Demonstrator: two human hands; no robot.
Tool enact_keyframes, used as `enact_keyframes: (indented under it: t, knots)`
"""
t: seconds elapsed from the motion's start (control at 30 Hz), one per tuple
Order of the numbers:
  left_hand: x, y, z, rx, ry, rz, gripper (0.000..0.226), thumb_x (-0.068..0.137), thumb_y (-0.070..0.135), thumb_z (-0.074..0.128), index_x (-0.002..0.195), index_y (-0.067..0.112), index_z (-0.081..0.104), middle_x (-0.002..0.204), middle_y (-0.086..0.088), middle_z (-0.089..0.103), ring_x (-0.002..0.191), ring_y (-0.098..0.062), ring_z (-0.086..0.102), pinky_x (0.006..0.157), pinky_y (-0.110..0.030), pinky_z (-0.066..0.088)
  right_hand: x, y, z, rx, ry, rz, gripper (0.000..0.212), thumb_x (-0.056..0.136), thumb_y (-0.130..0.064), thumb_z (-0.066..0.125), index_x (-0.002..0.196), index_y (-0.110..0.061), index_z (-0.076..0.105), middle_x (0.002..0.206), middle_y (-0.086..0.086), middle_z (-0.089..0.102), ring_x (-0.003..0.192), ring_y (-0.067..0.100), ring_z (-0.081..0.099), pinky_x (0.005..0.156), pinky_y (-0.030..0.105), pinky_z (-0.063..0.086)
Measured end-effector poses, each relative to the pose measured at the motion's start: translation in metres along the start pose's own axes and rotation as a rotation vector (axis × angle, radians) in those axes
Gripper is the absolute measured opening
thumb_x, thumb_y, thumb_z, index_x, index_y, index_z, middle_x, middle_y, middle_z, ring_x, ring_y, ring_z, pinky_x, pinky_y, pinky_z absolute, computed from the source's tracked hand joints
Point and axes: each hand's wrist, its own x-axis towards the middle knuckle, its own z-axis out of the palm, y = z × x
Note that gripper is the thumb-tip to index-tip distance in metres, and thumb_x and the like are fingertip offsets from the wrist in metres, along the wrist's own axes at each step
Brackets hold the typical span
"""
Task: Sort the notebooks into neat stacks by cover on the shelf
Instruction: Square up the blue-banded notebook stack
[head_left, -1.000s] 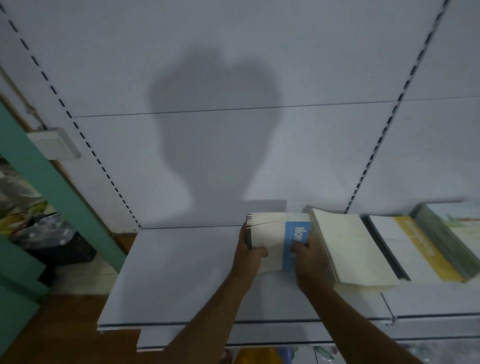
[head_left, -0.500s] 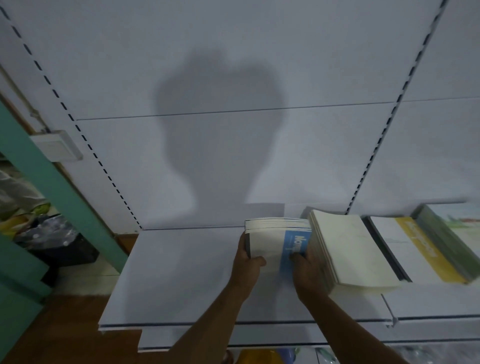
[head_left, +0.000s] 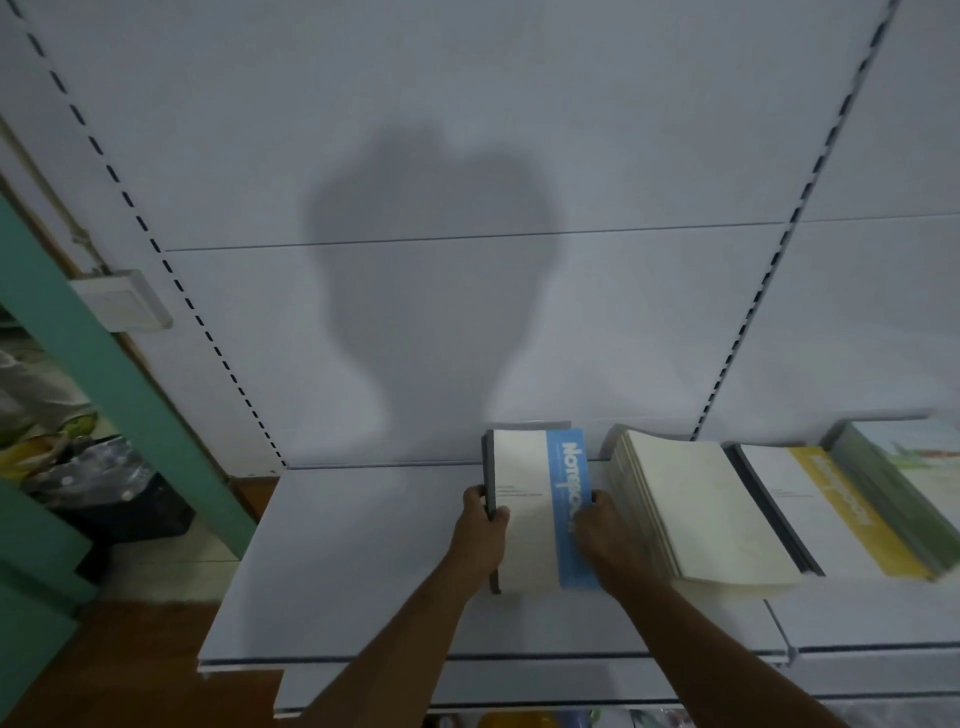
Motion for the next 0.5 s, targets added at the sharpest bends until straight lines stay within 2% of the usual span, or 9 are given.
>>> enact_keyframes:
  t: [0.1, 0.2, 0.37, 0.43, 0.47, 0.5]
  knots:
    - [0.000, -0.013, 0.006, 0.131, 0.028, -0.050, 0.038, 0.098, 0.022, 0.051, 0.130, 0.002, 0.045, 0.122, -0.015, 0.059, 0.104, -0.024, 0.058, 0.083, -0.026, 0.048, 0.007, 0.010, 0.005, -0.133, 0.021, 0.119, 0.028, 0.092, -0.009, 0.043, 0.115, 0.001, 0.055, 0.112, 0.020, 0.061, 0.098, 0.034, 0.060, 0.075, 0.032, 0.048]
    - [0.000, -0.020, 0.011, 0.192, 0.077, -0.032, 0.035, 0.098, 0.024, 0.051, 0.123, 0.001, 0.052, 0.118, -0.015, 0.061, 0.104, -0.024, 0.059, 0.089, -0.031, 0.051, 0.006, 0.010, 0.006, -0.241, -0.011, 0.157, 0.030, 0.091, -0.007, 0.043, 0.115, 0.005, 0.056, 0.117, 0.023, 0.057, 0.109, 0.036, 0.056, 0.076, 0.028, 0.040]
    - [0.007, -0.013, 0.003, 0.344, 0.126, 0.035, 0.022, 0.096, 0.022, 0.052, 0.110, 0.006, 0.060, 0.109, -0.008, 0.064, 0.101, -0.023, 0.061, 0.085, -0.026, 0.048, 0.014, 0.008, 0.001, -0.189, 0.007, 0.095, 0.025, 0.086, -0.003, 0.048, 0.103, 0.002, 0.066, 0.104, 0.020, 0.068, 0.090, 0.032, 0.065, 0.070, 0.032, 0.051]
    - [0.008, -0.011, 0.002, 0.417, 0.119, 0.048, 0.013, 0.095, 0.018, 0.051, 0.085, 0.014, 0.057, 0.097, -0.008, 0.064, 0.090, -0.021, 0.061, 0.080, -0.029, 0.051, 0.013, 0.005, 0.000, -0.214, 0.004, 0.094, 0.024, 0.087, -0.006, 0.051, 0.107, 0.000, 0.063, 0.107, 0.018, 0.066, 0.088, 0.028, 0.063, 0.066, 0.030, 0.048]
    - [0.010, -0.011, 0.002, 0.445, 0.104, 0.045, 0.015, 0.094, 0.020, 0.051, 0.081, 0.014, 0.053, 0.096, -0.008, 0.063, 0.087, -0.021, 0.060, 0.078, -0.030, 0.052, 0.010, 0.002, 0.001, -0.242, 0.004, 0.102, 0.027, 0.086, -0.011, 0.054, 0.111, -0.002, 0.060, 0.110, 0.017, 0.064, 0.089, 0.028, 0.062, 0.067, 0.029, 0.046]
    - [0.011, -0.011, 0.003, 0.459, 0.069, 0.033, 0.015, 0.094, 0.023, 0.051, 0.087, 0.011, 0.053, 0.100, -0.010, 0.063, 0.090, -0.022, 0.061, 0.077, -0.030, 0.050, 0.009, 0.000, 0.002, -0.292, 0.003, 0.105, 0.032, 0.086, -0.016, 0.056, 0.115, -0.003, 0.056, 0.114, 0.017, 0.061, 0.094, 0.030, 0.061, 0.070, 0.030, 0.047]
